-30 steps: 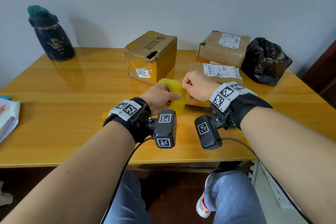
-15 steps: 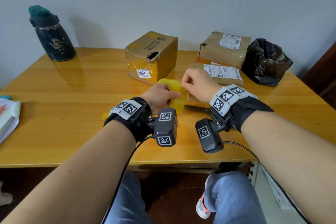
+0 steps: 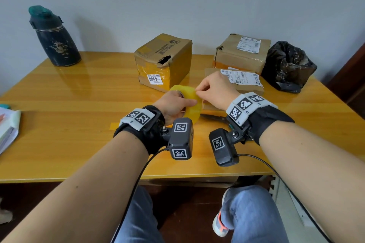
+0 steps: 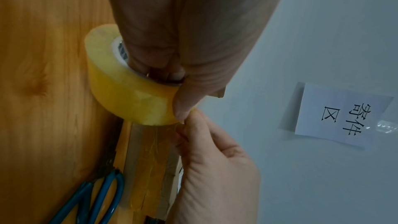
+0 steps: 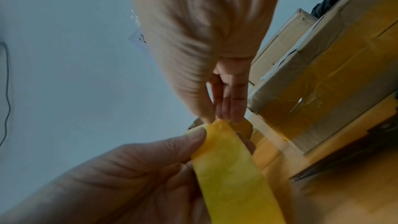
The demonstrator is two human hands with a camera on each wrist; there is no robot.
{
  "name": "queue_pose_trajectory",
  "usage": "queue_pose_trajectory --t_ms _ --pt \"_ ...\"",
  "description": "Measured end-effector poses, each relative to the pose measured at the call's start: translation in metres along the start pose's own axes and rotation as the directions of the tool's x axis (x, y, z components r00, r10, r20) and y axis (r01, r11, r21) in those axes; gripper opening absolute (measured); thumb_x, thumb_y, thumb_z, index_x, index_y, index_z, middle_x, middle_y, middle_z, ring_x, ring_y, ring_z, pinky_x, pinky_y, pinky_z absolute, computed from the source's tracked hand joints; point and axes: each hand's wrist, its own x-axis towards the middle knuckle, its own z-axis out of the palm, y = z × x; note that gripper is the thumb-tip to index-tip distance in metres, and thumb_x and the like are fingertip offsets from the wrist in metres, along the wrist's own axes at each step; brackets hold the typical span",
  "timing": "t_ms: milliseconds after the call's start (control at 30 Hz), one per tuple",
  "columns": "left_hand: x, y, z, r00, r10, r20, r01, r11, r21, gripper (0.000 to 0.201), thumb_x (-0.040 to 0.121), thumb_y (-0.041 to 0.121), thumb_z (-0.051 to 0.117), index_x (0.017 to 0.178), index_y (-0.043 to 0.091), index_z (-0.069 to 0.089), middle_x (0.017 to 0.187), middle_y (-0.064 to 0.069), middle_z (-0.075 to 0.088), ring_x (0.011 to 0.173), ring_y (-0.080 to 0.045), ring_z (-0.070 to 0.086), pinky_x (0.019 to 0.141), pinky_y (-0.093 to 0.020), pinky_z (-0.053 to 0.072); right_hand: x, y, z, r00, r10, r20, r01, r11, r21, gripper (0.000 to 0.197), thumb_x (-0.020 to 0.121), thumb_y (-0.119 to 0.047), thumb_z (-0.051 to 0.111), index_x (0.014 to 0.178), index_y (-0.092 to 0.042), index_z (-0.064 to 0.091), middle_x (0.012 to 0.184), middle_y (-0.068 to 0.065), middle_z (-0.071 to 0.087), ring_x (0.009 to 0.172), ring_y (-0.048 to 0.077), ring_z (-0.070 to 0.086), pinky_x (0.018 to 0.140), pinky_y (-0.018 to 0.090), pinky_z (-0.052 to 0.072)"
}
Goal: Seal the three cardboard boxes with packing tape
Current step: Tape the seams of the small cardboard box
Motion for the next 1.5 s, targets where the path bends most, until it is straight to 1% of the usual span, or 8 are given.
queue_pose_trajectory --t_ms 300,467,767,933,1100,1233,1333,1500 --pt "-0.005 0.002 -0.001 0.998 -0.025 -0.06 0.023 0.999 -0.046 0.024 0.093 0.006 0.058 0.113 -0.009 0.059 0.098 -0.018 0.068 0.067 -0.016 0.069 0.057 -0.024 0.057 0.003 -0.003 0.003 0.999 -0.034 0.014 0.034 0.997 -0.071 0.014 0.092 -0.003 0.054 0.09 0.001 0.068 0.074 -0.004 0.053 0.069 0.01 0.051 0.067 0.025 0.041" --pt "-0.005 0.005 -0.006 0.995 -0.015 -0.094 0.015 1.0 0.005 0.015 0.094 0.007 0.057 0.089 -0.007 0.059 0.064 -0.007 0.066 0.044 -0.007 0.061 0.045 -0.016 0.049 0.001 -0.009 0.001 0.994 -0.088 0.058 0.094 0.989 -0.114 0.017 0.093 0.002 0.047 0.095 0.006 0.063 0.091 0.011 0.059 0.064 0.005 0.044 0.053 0.012 0.036" --pt "-0.008 0.006 -0.016 0.989 -0.056 -0.139 0.066 0.995 0.071 0.019 0.094 0.014 0.059 0.081 0.001 0.054 0.059 -0.011 0.054 0.031 -0.009 0.048 0.036 -0.014 0.039 0.002 -0.01 0.004 0.99 -0.118 0.075 0.118 0.993 0.003 0.008 0.095 -0.006 0.047 0.095 -0.006 0.056 0.098 0.007 0.057 0.082 0.016 0.051 0.067 0.024 0.04" --pt "-0.003 0.003 -0.022 0.988 -0.051 -0.148 0.059 0.997 0.053 0.048 0.091 0.021 0.065 0.122 -0.014 0.054 0.115 -0.031 0.062 0.064 -0.02 0.059 0.053 -0.022 0.049 0.005 -0.01 0.005 0.995 -0.06 0.085 0.048 0.989 0.139 0.02 0.095 -0.007 0.05 0.08 -0.019 0.048 0.092 0.003 0.06 0.091 0.022 0.06 0.081 0.034 0.051" --pt "0.001 -0.001 -0.015 0.975 -0.034 -0.219 0.007 0.993 -0.12 0.039 0.082 0.016 0.075 0.113 -0.001 0.058 0.099 -0.021 0.057 0.082 -0.027 0.054 0.076 -0.036 0.049 0.012 -0.011 0.004 0.997 -0.036 0.07 0.018 0.968 0.249 0.032 0.087 -0.003 0.064 0.114 -0.014 0.051 0.09 0.006 0.067 0.081 0.015 0.064 0.077 0.028 0.054" --pt "0.0 0.001 -0.01 0.954 0.062 -0.293 -0.018 0.989 0.149 0.093 0.064 0.015 0.089 0.139 0.02 0.034 0.109 -0.012 0.055 0.091 -0.025 0.061 0.086 -0.041 0.055 0.016 -0.01 0.003 0.996 -0.054 0.071 0.045 0.992 0.122 0.017 0.083 -0.006 0.071 0.099 -0.01 0.071 0.09 0.002 0.068 0.081 0.013 0.061 0.083 0.028 0.052" --pt "-0.003 0.006 -0.009 0.958 0.144 -0.247 -0.082 0.966 0.244 0.067 0.074 0.009 0.081 0.132 0.019 0.047 0.089 -0.006 0.059 0.076 -0.021 0.064 0.076 -0.038 0.059 0.012 -0.012 0.002 0.994 -0.097 0.045 0.09 0.987 0.131 0.007 0.083 -0.007 0.07 0.082 -0.013 0.073 0.084 0.001 0.068 0.076 0.01 0.058 0.076 0.025 0.048" --pt "-0.007 0.012 -0.016 0.988 0.009 -0.157 -0.001 0.998 0.056 0.042 0.082 0.009 0.073 0.121 0.014 0.059 0.09 -0.01 0.069 0.071 -0.019 0.068 0.076 -0.037 0.06 0.01 -0.011 -0.006 0.991 -0.132 0.028 0.124 0.976 0.18 0.015 0.081 -0.011 0.073 0.072 -0.023 0.071 0.084 0.0 0.07 0.083 0.017 0.064 0.081 0.035 0.053"
